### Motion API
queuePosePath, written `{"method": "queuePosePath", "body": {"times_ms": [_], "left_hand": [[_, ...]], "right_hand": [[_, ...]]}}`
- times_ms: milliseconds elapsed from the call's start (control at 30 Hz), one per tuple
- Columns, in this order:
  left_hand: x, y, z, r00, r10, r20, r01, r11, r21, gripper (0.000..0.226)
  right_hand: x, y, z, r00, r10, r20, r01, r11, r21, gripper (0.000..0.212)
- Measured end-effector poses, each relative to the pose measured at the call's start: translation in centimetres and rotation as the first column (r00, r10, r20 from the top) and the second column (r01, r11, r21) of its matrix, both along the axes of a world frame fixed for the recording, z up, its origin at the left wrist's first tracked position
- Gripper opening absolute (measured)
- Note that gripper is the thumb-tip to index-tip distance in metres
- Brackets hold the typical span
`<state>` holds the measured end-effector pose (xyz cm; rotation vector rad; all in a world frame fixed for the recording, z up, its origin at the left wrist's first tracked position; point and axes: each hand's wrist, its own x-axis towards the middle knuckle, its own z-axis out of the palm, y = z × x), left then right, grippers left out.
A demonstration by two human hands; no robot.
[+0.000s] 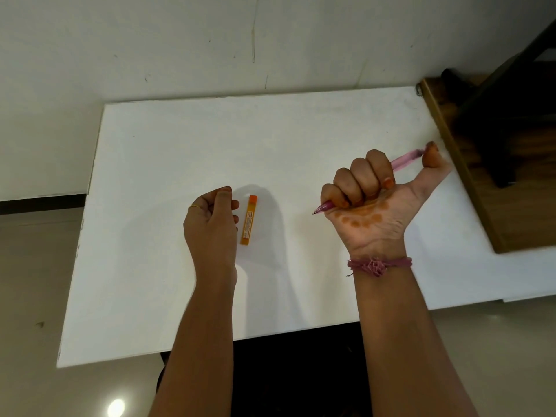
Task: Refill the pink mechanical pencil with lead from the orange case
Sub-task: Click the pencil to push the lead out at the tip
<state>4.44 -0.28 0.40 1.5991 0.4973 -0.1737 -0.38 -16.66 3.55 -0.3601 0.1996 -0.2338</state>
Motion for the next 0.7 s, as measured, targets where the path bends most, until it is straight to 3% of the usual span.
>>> {"method": "queuePosePath", "body": {"times_ms": [367, 700], "left_hand": [[0.04, -0.04, -0.03, 1.0, -0.001, -0.004, 0.001, 1.0, 0.001, 0.011], [0.04, -0.08, -0.04, 1.0, 0.0, -0.006, 0.0, 1.0, -0.005, 0.011]], "right_hand": [[0.18, 0.39, 0.32, 0.988, 0.009, -0.154, -0.013, 1.0, -0.027, 0.063], [0.19, 0.39, 0.94, 0.971, -0.004, -0.238, -0.026, 0.992, -0.122, 0.056]]}}
